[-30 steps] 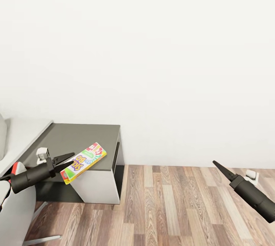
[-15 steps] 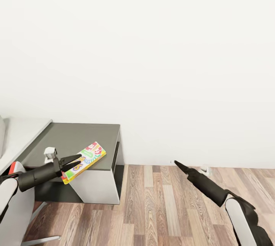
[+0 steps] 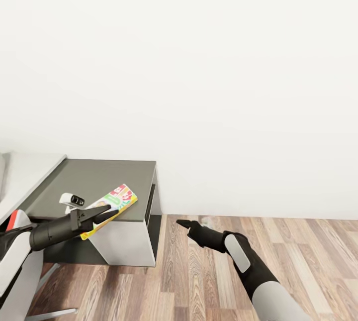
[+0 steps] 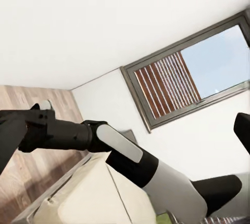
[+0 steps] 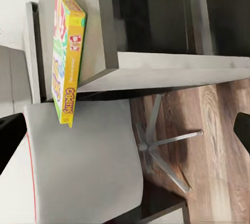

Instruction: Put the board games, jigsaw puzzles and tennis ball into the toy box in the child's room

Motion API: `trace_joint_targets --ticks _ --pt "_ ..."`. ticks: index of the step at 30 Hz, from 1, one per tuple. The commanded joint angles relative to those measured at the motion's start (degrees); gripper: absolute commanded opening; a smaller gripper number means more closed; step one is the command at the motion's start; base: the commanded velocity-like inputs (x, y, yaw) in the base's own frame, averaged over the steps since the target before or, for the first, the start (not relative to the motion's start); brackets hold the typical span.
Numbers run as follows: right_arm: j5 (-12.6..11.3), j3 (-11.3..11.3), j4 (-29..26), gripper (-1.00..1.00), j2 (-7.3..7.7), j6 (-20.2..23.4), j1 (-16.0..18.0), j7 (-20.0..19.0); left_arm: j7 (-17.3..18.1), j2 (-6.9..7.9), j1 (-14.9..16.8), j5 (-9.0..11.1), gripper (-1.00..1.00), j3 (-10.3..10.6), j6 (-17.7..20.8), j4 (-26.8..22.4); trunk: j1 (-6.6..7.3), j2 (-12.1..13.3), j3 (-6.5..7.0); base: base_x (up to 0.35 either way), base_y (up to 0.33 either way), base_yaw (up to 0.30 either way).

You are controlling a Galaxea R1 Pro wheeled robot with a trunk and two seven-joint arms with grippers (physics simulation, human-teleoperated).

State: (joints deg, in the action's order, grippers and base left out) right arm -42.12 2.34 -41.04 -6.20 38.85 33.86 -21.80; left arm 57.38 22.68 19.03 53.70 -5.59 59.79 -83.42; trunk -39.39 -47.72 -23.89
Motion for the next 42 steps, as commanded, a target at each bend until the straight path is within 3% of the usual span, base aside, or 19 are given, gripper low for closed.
trace_joint_targets --ticks 1,7,11,15,23,26,29,32,34,37,42 --pt "-0.13 0.01 0.11 1.00 0.25 0.33 0.14 -0.73 0.48 0.04 0.04 -0.07 1.00 0.18 0.21 -0.06 -0.23 -0.47 -0.25 0.000 0.000 0.000" --pt "-0.46 -0.09 0.43 1.00 4.55 0.36 0.04 -6.79 0.85 0.01 0.04 -0.09 1.00 0.54 0.20 -0.02 -1.55 -2.87 -1.33 0.000 0.000 0.000" --pt "-0.47 -0.18 2.78 1.00 9.10 -0.01 -0.13 -8.39 0.88 0.05 0.04 -0.09 1.00 0.23 0.18 0.01 -2.43 -4.48 -2.04 0.000 0.000 0.000" --pt "-0.13 -0.22 9.92 1.00 10.69 -1.65 0.90 -8.54 0.95 0.06 0.04 -0.09 1.00 0.15 0.21 -0.06 -3.31 -6.08 -2.76 0.000 0.000 0.000" --pt "0.84 1.28 13.17 1.00 11.11 -1.86 2.70 -16.38 0.96 -0.04 0.21 -0.09 1.00 0.47 0.18 -0.24 -5.06 -9.29 -4.20 0.000 0.000 0.000" --pt "3.49 1.61 13.36 1.00 11.17 -1.78 3.41 -18.01 0.61 -0.05 0.90 -0.11 1.00 0.86 0.16 -0.25 -5.72 -10.49 -4.74 0.000 0.000 0.000" --pt "7.88 1.72 14.13 1.00 11.07 -2.63 3.70 -17.08 0.39 0.08 2.05 -0.15 1.00 1.24 0.21 -0.25 -6.38 -11.70 -5.28 0.000 0.000 0.000" --pt "14.82 1.54 16.02 1.00 11.05 -5.66 3.81 -14.86 0.27 0.33 6.95 -0.43 1.00 1.42 0.21 -0.25 -7.04 -12.90 -5.81 0.000 0.000 0.000" --pt "16.63 1.39 16.52 1.00 11.05 -6.56 3.82 -14.49 0.23 0.43 9.65 -0.59 1.00 1.48 0.21 -0.16 -7.48 -13.70 -6.17 0.000 0.000 0.000" --pt "17.65 1.13 16.17 1.00 10.56 -7.06 3.84 -16.01 -0.19 0.50 14.36 -0.80 1.00 1.57 0.21 -0.10 -8.14 -14.91 -6.71 0.000 0.000 0.000" --pt "16.82 0.97 11.66 1.00 10.28 -4.66 3.73 -28.68 -0.99 1.72 18.70 -0.81 1.00 1.62 0.21 -0.14 -9.24 -16.91 -7.61 0.000 0.000 0.000"
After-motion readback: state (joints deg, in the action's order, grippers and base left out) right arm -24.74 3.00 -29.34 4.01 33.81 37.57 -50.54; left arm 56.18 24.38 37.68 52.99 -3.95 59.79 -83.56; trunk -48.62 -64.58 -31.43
